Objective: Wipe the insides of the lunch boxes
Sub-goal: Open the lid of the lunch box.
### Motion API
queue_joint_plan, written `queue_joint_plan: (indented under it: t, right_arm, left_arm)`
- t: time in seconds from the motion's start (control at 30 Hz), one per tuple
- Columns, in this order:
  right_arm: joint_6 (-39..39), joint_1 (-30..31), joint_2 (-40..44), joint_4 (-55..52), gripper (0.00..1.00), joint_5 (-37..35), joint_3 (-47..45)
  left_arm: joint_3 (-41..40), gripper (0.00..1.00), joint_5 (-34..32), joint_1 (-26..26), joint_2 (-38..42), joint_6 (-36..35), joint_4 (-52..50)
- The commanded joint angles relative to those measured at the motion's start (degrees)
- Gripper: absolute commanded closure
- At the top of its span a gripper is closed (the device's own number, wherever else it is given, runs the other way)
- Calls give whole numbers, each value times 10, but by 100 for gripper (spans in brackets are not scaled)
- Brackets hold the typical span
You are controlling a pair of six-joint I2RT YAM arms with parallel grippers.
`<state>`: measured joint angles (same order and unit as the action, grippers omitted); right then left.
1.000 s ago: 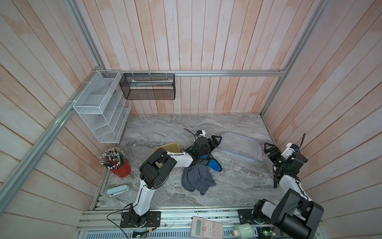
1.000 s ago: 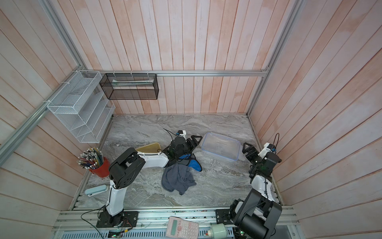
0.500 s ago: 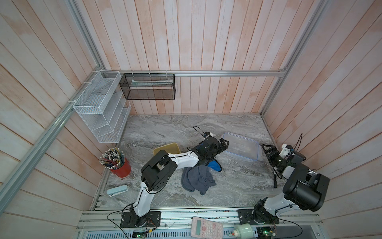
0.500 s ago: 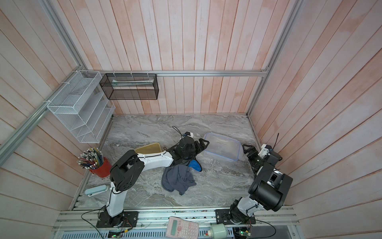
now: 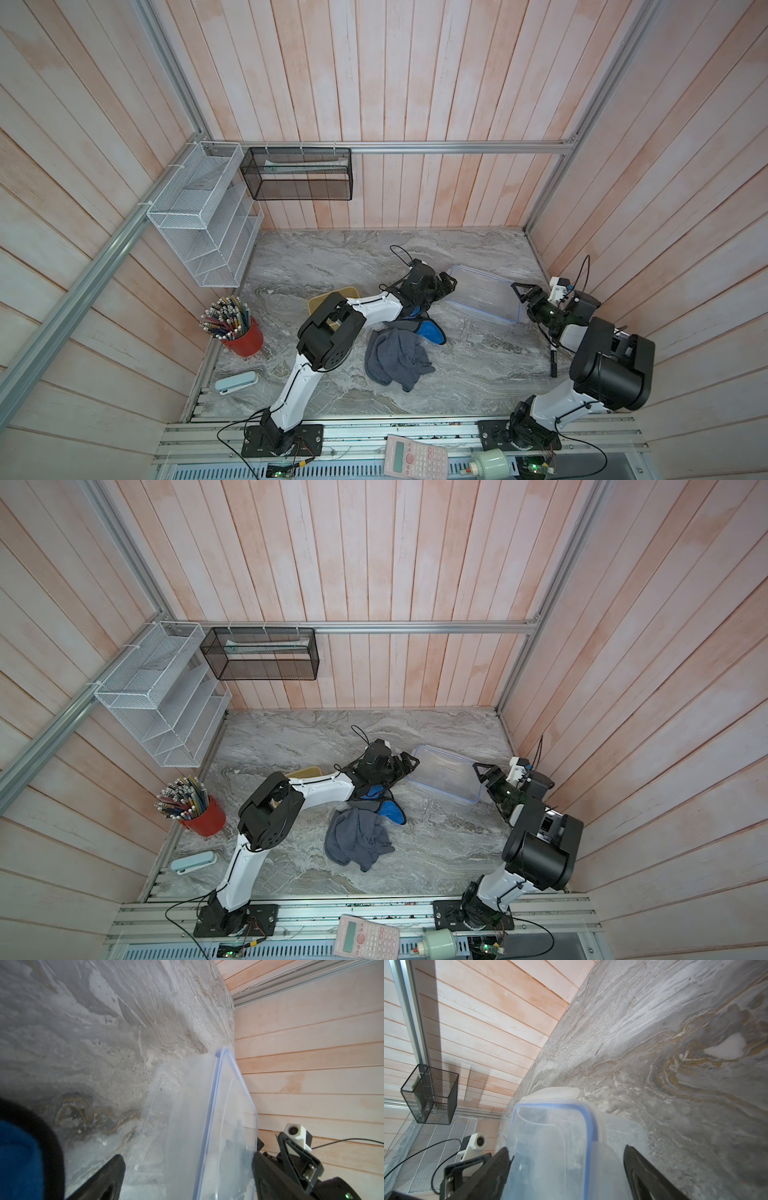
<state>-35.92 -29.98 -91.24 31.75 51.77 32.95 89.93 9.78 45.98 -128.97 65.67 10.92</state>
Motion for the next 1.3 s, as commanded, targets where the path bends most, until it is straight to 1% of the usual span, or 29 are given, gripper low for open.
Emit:
queue_joint_plan:
  t: [0.0, 0.23, 0.37, 0.6, 0.7, 0.77, 0.83, 0.97, 1.1, 1.27]
  right_arm:
    - [-8, 10, 44, 11, 14, 13, -27]
    - [-41, 39, 134, -3, 17, -17, -87]
    - [-64, 49, 184, -28, 17, -41, -128]
    - [-57, 50, 287, -99, 17, -93, -174]
    - [-64, 46, 316, -104, 16, -115, -192]
    - [-73, 38, 321, -95, 15, -117, -203]
    - [-77, 31, 317, -84, 15, -110, -209]
    - [-55, 26, 287, -87, 15, -78, -199]
    - [-53, 24, 255, -60, 16, -33, -195]
    - [-54, 23, 275, -52, 20, -27, -199]
  left_arm:
    - [33, 5, 25, -3, -20, -28, -14]
    - [93, 5, 57, -30, -46, -65, -32]
    - [157, 5, 91, -46, -80, -92, -63]
    - [267, 6, 144, -59, -143, -141, -112]
    - [293, 6, 162, -59, -158, -153, -123]
    - [290, 6, 167, -59, -155, -154, -124]
    - [269, 6, 159, -59, -138, -159, -121]
    - [183, 6, 116, -59, -81, -156, -84]
    - [128, 6, 94, -58, -40, -150, -64]
    - [67, 6, 83, -57, -1, -138, -42]
